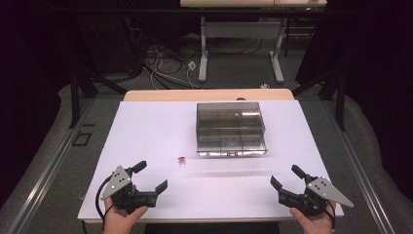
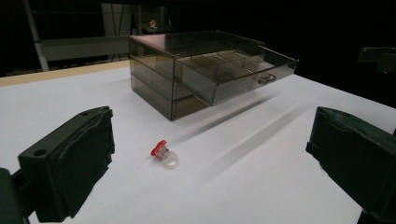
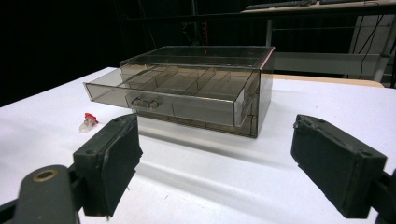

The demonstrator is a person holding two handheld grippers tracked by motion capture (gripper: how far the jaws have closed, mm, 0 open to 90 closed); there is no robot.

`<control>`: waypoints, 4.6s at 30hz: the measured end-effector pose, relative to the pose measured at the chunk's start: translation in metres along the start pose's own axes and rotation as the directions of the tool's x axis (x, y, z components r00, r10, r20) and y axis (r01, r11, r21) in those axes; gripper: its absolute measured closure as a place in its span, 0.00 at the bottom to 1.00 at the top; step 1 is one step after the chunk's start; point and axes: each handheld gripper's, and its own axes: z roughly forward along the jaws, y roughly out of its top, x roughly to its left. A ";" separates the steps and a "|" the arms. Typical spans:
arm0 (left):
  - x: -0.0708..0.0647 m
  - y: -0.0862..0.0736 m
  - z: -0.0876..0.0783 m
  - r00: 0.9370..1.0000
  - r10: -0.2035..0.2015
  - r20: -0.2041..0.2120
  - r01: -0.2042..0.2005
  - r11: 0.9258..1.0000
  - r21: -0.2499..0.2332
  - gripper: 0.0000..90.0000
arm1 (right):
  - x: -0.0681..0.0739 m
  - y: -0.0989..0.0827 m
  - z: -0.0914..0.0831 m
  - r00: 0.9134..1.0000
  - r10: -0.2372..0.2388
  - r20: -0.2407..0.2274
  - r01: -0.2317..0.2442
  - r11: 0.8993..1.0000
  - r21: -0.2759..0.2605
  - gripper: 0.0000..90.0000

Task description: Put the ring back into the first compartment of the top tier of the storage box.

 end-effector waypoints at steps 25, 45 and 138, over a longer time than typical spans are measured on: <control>-0.001 -0.001 0.026 1.000 -0.026 -0.001 0.026 0.998 0.055 0.04 | -0.003 -0.008 0.004 1.000 -0.023 -0.020 0.023 0.999 0.022 0.17; 0.020 0.004 0.042 0.989 -0.130 -0.074 0.136 0.988 0.077 0.04 | 0.003 -0.006 0.009 0.998 -0.031 -0.052 0.033 0.999 0.024 0.17; 0.039 -0.009 0.151 0.967 -0.171 -0.191 0.240 0.863 0.444 0.56 | -0.002 -0.011 -0.022 0.999 -0.026 -0.022 0.027 0.999 0.036 0.17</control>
